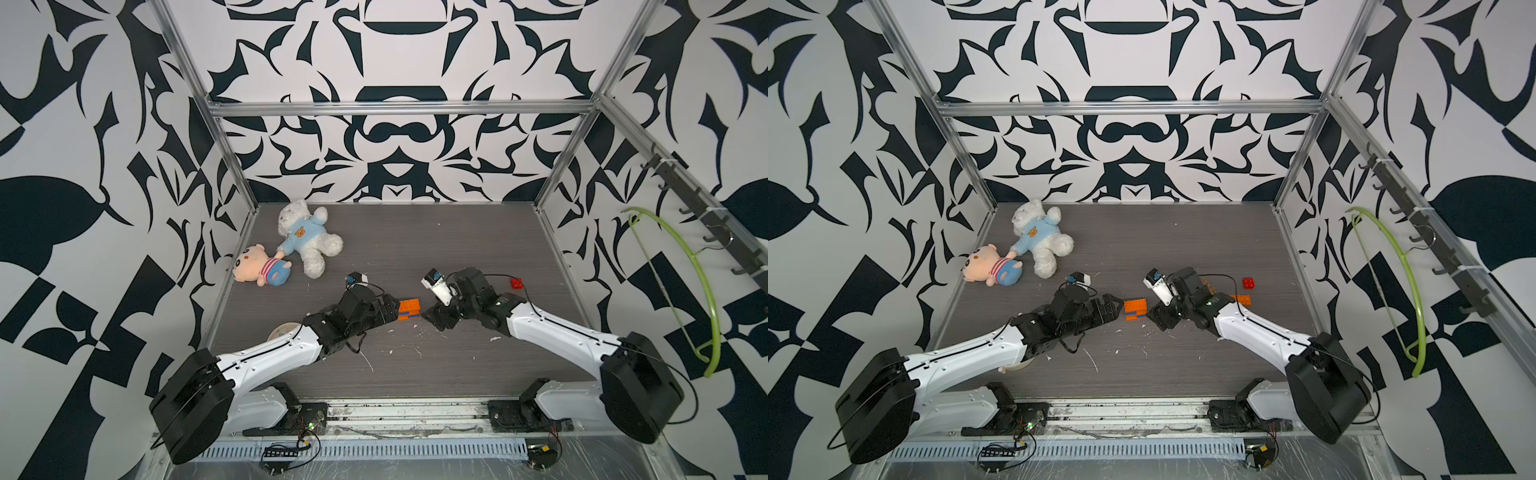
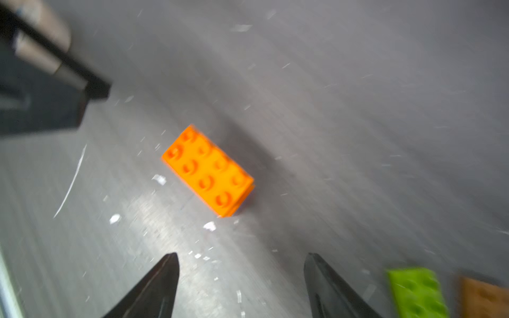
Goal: Assemble the number 5 with lego
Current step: Adjust the lego brick at the center of the board.
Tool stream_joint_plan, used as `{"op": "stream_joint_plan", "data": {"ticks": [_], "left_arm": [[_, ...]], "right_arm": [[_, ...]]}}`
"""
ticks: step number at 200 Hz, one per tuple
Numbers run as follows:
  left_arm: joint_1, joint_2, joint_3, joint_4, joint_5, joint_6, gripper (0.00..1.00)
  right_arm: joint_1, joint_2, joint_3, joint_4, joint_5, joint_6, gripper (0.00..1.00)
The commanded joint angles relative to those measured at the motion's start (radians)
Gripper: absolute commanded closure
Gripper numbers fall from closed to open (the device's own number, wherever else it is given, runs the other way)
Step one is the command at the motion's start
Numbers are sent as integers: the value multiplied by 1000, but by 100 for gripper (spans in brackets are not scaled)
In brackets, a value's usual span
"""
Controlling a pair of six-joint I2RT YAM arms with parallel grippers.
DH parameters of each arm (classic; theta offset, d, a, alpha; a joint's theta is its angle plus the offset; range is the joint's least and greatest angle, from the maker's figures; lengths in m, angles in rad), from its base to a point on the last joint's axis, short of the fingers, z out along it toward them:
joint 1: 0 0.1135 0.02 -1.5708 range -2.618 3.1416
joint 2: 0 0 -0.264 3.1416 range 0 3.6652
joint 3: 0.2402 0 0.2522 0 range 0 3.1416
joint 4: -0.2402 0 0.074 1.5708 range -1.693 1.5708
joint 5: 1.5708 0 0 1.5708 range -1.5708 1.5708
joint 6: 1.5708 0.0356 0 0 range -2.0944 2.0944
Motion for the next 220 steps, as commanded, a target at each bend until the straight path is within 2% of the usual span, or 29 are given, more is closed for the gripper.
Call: {"op": "stream_joint_plan", "data": {"ticks": [1, 22, 55, 100, 138, 220], "left_arm": [[-3, 18, 25, -10, -14, 19, 1], [-3, 15, 21, -13, -19, 17, 1], [-3, -12, 2, -26, -37, 7, 1], [-3, -36, -16, -27, -65, 7, 1], [-3, -36, -13, -27, -64, 9, 1], [-3, -52, -3, -54, -83, 11, 1]], "right_arm": [[1, 65, 73, -84, -114, -184, 27], [1, 80, 83, -58, -118, -217, 27], [0, 103, 94, -13, -32, -214, 25], [0, 128, 117, 27, -48, -220, 25], [2, 140, 145, -65, -22, -307, 25], [50, 209, 194, -132, 45, -390, 25]]}}
